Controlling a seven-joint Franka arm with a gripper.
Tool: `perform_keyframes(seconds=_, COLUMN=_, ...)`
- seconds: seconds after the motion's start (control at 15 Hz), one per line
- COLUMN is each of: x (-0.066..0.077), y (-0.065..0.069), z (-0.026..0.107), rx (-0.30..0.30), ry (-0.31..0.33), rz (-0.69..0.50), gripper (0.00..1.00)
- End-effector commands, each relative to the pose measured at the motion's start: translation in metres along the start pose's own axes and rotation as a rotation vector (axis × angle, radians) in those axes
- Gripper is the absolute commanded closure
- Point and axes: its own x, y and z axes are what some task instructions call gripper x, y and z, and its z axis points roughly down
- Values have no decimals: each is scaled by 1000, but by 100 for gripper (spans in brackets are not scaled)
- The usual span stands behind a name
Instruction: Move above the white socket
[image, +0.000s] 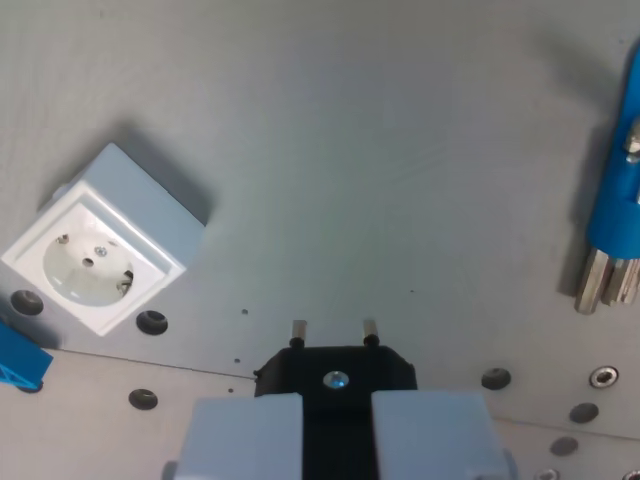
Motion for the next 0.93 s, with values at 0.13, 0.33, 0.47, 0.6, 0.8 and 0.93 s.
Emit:
perform_keyframes(seconds=0.13, x=-12, y=-13, z=13, rx=-40, ry=115, rz=-253, gripper=100)
perform_keyframes(seconds=0.33, x=-17, y=-23, z=23, rx=-45, ry=117, rz=-316, gripper=100)
perform_keyframes(seconds=0.47, x=-20, y=-30, z=31, rx=-48, ry=118, rz=-358, gripper=100)
perform_keyframes(seconds=0.6, x=-24, y=-38, z=39, rx=-52, ry=120, rz=-401, gripper=100)
perform_keyframes(seconds=0.8, x=-28, y=-50, z=51, rx=-55, ry=114, rz=-450, gripper=100)
perform_keyframes(seconds=0.93, x=-30, y=-57, z=59, rx=-56, ry=106, rz=-481, gripper=100)
